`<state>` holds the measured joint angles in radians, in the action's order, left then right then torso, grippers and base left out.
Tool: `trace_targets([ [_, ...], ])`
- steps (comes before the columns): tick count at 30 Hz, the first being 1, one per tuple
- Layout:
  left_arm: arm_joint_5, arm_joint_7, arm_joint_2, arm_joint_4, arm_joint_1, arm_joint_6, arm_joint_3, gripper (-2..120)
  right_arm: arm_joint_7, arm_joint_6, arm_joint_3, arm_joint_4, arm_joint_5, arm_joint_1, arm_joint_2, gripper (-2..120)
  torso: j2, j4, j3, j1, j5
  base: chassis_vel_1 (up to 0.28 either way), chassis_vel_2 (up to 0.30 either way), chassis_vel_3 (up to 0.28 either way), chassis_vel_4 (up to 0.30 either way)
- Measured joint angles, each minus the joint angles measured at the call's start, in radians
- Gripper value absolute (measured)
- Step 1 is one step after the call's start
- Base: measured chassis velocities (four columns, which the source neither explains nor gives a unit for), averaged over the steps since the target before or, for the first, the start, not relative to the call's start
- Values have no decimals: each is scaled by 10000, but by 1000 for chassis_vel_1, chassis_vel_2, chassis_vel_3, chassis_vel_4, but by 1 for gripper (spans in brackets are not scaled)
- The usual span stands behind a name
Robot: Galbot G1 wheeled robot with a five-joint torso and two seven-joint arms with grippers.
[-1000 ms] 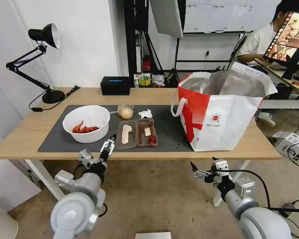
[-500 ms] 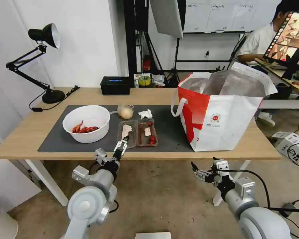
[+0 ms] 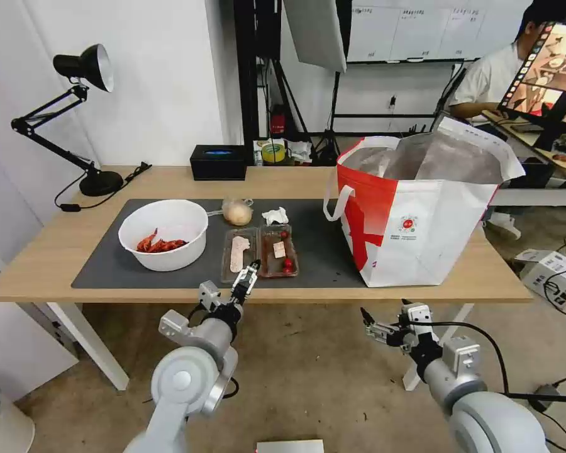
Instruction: Pick up the trash from the table and place it into the takeout bag.
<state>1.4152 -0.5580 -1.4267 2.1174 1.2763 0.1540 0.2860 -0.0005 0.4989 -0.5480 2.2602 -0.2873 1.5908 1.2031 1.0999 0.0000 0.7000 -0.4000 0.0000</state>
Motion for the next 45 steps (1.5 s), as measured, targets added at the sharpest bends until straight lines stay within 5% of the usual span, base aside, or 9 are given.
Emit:
trace_targets([
  [45,112,171,-194,-1110,-962,-266,-270,100,-38,-303,60,-226,187,26,203,100,0,0,0,0,0,0,0,0,0],
])
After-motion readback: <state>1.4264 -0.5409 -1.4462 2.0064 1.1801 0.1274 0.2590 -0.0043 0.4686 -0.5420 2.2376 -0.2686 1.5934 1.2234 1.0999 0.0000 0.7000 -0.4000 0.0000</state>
